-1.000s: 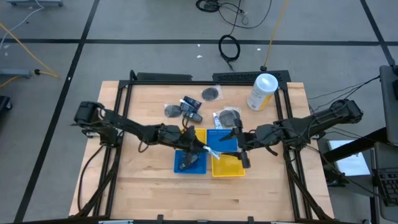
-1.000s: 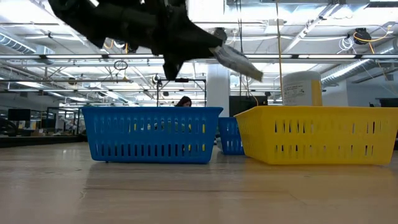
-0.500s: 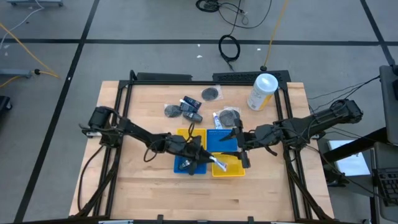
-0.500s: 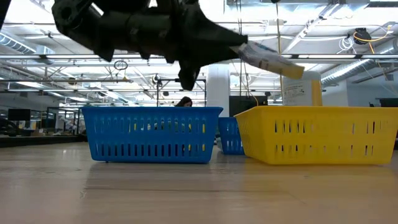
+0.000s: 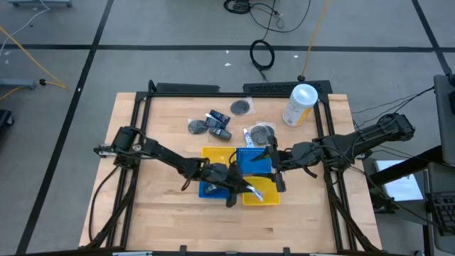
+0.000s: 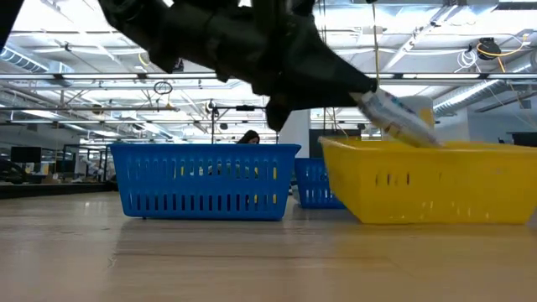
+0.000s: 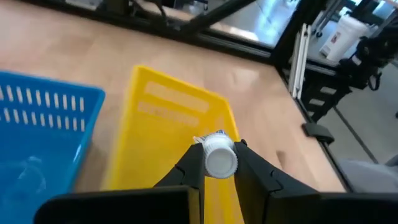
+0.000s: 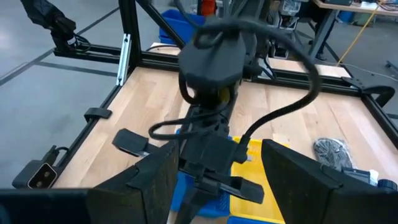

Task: Pick & Place Travel size toiletries
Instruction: Put the white toothpaste into the bottom yellow basket, then put the black hairbrush into the top yellow basket

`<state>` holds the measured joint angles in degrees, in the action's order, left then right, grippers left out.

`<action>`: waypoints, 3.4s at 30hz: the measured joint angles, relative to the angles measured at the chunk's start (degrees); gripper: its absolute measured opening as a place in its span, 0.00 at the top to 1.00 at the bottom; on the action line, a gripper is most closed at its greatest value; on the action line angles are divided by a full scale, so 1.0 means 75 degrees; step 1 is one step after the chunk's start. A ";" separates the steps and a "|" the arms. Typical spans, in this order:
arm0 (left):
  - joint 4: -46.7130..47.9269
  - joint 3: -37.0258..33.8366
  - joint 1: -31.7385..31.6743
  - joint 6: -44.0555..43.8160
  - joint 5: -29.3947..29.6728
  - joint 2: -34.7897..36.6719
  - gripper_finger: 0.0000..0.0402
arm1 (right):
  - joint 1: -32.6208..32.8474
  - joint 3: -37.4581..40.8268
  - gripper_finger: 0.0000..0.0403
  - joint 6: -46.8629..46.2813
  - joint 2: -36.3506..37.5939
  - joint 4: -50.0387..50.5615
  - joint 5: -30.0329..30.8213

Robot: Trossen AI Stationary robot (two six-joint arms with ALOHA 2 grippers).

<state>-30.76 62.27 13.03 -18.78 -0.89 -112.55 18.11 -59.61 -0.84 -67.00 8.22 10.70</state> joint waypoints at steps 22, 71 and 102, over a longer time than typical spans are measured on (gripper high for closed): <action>0.0155 0.0004 -0.0005 0.0092 0.0193 0.0020 0.83 | 0.0000 0.0000 0.45 0.0024 0.0000 0.0220 -0.0006; 0.3496 -0.0002 -0.0337 0.0145 0.1745 0.2075 0.39 | -0.4844 0.1907 0.52 -0.2372 -0.1061 0.0699 0.0137; 0.3505 -0.0002 -0.0334 0.0288 0.1740 0.2072 0.39 | -0.5919 0.1906 0.52 -0.2321 -0.2932 -0.0050 -0.0478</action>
<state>-4.47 62.26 10.52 -16.62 12.16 -97.01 -26.28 -45.32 -18.25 -88.99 7.84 7.11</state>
